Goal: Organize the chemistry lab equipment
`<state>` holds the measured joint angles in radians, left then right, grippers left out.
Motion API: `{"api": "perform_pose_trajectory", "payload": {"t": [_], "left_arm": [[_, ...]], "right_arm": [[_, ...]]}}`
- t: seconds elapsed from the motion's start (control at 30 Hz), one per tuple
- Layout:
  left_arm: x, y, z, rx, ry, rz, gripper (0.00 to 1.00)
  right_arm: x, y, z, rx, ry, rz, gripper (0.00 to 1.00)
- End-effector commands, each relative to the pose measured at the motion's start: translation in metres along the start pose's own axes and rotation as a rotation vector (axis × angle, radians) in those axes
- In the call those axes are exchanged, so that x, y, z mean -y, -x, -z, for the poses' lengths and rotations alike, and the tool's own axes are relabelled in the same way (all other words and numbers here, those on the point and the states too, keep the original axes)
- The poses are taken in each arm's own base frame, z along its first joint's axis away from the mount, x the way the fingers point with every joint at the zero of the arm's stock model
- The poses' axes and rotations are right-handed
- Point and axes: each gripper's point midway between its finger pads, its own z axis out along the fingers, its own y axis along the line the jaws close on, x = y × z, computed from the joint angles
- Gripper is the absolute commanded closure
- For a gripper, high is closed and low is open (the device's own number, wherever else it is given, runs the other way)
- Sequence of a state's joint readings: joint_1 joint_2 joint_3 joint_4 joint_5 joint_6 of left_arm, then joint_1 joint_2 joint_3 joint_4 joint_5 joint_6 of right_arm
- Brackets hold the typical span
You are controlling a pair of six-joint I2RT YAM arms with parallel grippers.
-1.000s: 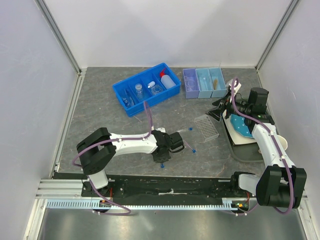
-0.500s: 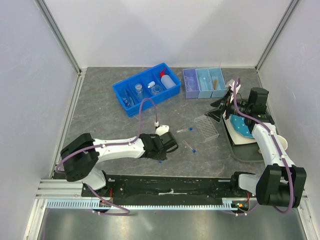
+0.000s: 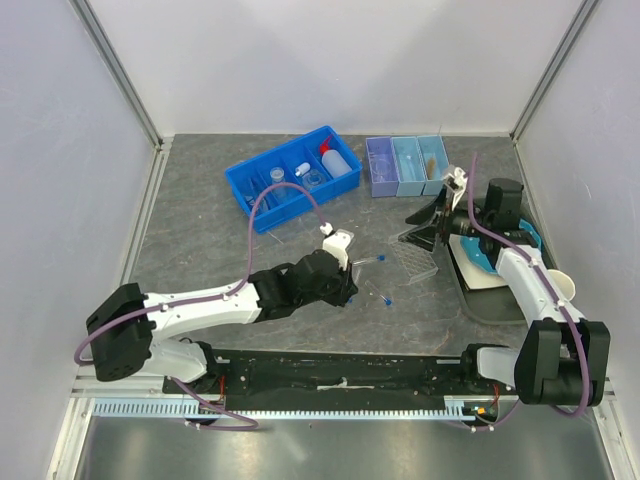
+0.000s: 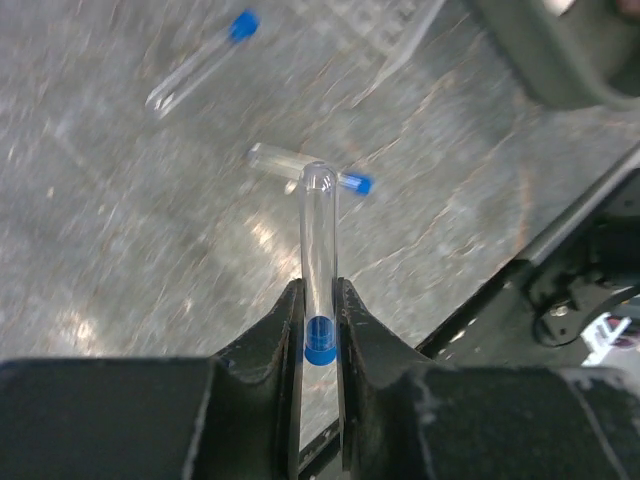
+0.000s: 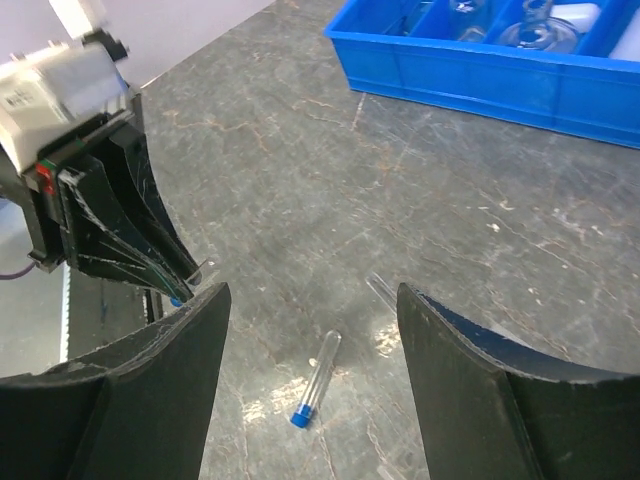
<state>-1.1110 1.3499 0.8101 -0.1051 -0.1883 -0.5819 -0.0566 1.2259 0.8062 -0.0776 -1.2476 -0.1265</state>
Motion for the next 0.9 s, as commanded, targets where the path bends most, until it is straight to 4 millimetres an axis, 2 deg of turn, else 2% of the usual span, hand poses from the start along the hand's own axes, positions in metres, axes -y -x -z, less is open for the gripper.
{"api": "perform_pose_trajectory", "payload": {"t": [0.0, 0.17, 0.2, 0.23, 0.27, 0.3, 0.33, 0.53, 0.67, 0.87], "left_arm": [[0.039, 0.055, 0.013, 0.195, -0.204, -0.06, 0.98], [0.047, 0.078, 0.025, 0.255, -0.334, 0.028, 0.98], [0.043, 0.073, 0.024, 0.248, -0.352, 0.05, 0.98], [0.039, 0.077, 0.027, 0.252, -0.389, 0.076, 0.97], [0.043, 0.09, 0.036, 0.301, -0.44, 0.123, 0.98], [0.037, 0.083, 0.036, 0.292, -0.453, 0.148, 0.97], [0.033, 0.087, 0.039, 0.302, -0.486, 0.164, 0.97], [0.028, 0.094, 0.054, 0.359, -0.559, 0.21, 0.97], [0.026, 0.099, 0.059, 0.391, -0.568, 0.216, 0.97], [0.024, 0.106, 0.065, 0.427, -0.584, 0.253, 0.96]], "right_arm": [[-0.016, 0.005, -0.011, 0.01, 0.094, 0.053, 0.25], [-0.041, -0.001, -0.025, -0.016, 0.197, 0.05, 0.23], [-0.046, 0.001, -0.028, -0.009, 0.217, 0.063, 0.23], [-0.054, -0.001, -0.034, -0.017, 0.248, 0.069, 0.22], [-0.058, -0.002, -0.037, -0.02, 0.259, 0.074, 0.21], [-0.06, -0.005, -0.04, -0.025, 0.269, 0.073, 0.21], [-0.066, -0.007, -0.045, -0.035, 0.287, 0.072, 0.21], [-0.078, -0.018, -0.063, -0.072, 0.32, 0.04, 0.19], [-0.088, -0.018, -0.073, -0.056, 0.326, -0.035, 0.18], [-0.093, -0.017, -0.086, -0.047, 0.308, -0.095, 0.18]]}}
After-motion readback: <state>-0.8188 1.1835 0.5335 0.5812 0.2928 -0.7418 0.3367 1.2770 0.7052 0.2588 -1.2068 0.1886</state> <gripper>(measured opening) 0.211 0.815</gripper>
